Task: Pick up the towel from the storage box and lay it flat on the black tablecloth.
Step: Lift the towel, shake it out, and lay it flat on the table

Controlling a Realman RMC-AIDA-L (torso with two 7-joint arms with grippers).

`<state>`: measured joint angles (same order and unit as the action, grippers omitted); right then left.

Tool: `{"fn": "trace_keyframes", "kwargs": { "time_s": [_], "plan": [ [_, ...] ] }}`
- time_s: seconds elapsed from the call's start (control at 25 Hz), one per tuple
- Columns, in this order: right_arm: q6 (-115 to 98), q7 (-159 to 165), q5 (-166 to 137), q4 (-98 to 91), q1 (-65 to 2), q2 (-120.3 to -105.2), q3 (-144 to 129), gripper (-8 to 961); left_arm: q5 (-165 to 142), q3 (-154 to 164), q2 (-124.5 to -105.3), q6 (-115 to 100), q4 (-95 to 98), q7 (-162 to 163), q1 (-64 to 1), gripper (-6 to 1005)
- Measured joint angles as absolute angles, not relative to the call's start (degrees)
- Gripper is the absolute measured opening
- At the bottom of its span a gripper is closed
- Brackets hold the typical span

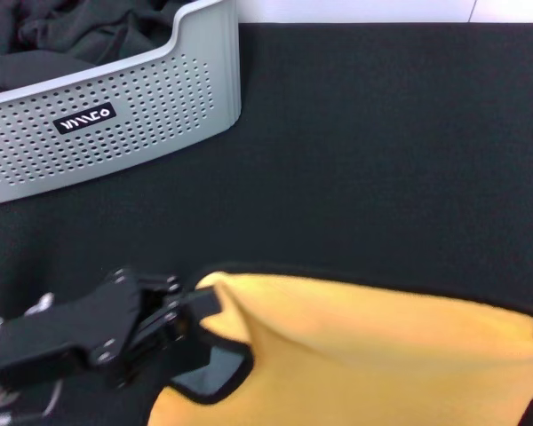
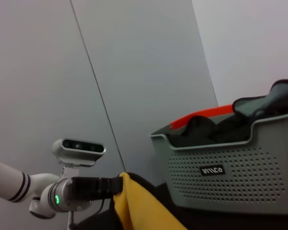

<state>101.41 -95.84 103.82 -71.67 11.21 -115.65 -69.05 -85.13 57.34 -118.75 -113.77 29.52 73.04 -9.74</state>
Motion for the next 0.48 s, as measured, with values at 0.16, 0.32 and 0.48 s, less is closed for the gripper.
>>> {"fn": "trace_keyframes", "kwargs": {
  "time_s": [0.16, 0.32, 0.48],
  "plan": [
    [101.07, -100.62, 101.24, -59.66, 3.07, -115.61, -64.89, 50, -87.75, 56.94, -119.31, -108.37, 26.32, 71.23, -14.92, 4],
    [99.65, -102.82, 99.94, -55.31, -1.57, -115.67, -64.36, 51, -89.04, 57.13, -119.94, -104.37, 25.58, 70.2, -17.51, 5],
    [96.04, -104.07, 99.25, -51.66, -4.68, -115.66, -64.7, 52, -89.54, 57.43, -120.05, -99.71, 23.08, 68.95, -20.08, 5]
  ]
}}
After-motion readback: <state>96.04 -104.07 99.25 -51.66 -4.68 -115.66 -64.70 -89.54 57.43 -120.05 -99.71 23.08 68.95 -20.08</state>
